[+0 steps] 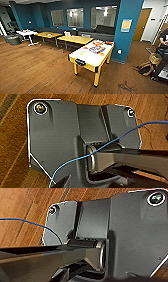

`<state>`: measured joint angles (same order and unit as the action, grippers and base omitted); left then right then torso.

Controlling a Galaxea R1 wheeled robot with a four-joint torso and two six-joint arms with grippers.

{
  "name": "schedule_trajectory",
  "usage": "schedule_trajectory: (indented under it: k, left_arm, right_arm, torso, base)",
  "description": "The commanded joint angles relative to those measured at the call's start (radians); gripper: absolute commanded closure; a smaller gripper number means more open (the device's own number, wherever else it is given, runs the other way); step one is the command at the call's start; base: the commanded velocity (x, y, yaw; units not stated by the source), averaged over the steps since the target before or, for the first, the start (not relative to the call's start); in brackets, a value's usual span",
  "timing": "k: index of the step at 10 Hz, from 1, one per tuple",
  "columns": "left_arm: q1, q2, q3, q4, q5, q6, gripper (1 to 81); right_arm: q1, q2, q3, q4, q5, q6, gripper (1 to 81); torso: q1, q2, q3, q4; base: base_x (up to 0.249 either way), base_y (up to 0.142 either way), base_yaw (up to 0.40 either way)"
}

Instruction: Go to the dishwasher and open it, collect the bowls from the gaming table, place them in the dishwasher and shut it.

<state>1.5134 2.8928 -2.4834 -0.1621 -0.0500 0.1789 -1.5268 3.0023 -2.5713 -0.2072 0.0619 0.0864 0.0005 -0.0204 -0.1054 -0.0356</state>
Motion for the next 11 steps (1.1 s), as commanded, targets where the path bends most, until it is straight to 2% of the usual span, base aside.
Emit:
schedule_trajectory:
  k: [1, 4, 8, 11]
  left_arm:
    - [-0.035, -0.006, 0.006, 0.0, 0.062, 0.001, 1.0]
    - [-0.035, -0.006, 0.008, 0.0, 0.062, 0.001, 1.0]
    - [-0.035, -0.006, 0.006, 0.0, 0.062, 0.001, 1.0]
    - [-0.035, -0.006, 0.006, 0.0, 0.062, 0.001, 1.0]
  right_arm:
    - [0.038, 0.003, 0.016, -0.014, -0.048, -0.004, 1.0]
    - [0.036, 0.003, 0.016, -0.014, -0.04, -0.005, 1.0]
    - [0.038, 0.003, 0.014, -0.023, -0.04, -0.005, 1.0]
    - [0.038, 0.003, 0.014, -0.026, -0.04, -0.004, 1.0]
  torso:
    - [0.0, 0.0, 0.0, 0.0]
    - [0.0, 0.0, 0.0, 0.0]
    - [0.0, 0.0, 0.0, 0.0]
    - [0.0, 0.0, 0.0, 0.0]
  base:
    - [0.109, 0.0, 0.0]
    - [0.11, 0.0, 0.0]
    - [0.109, 0.061, 0.0]
    - [0.108, 0.0, 0.0]
